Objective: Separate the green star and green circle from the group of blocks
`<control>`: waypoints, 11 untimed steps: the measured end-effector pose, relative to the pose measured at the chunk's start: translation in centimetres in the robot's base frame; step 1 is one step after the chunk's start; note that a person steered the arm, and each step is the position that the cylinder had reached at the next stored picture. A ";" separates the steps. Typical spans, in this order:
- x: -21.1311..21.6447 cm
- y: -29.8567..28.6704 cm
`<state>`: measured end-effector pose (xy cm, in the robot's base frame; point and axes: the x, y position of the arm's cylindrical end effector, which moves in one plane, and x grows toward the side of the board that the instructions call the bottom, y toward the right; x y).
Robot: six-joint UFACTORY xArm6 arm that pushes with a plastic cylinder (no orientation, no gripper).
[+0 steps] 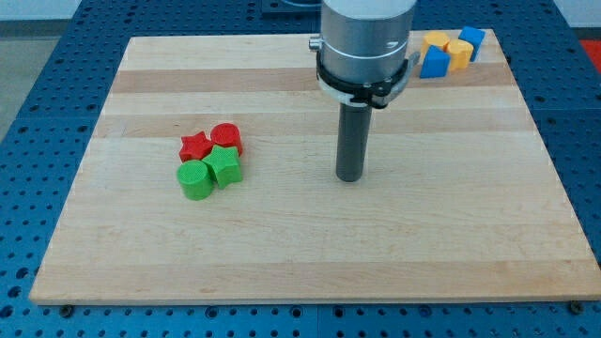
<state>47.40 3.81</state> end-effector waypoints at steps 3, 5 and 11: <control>2.8 -5.8; 5.4 -13.0; 0.3 -16.9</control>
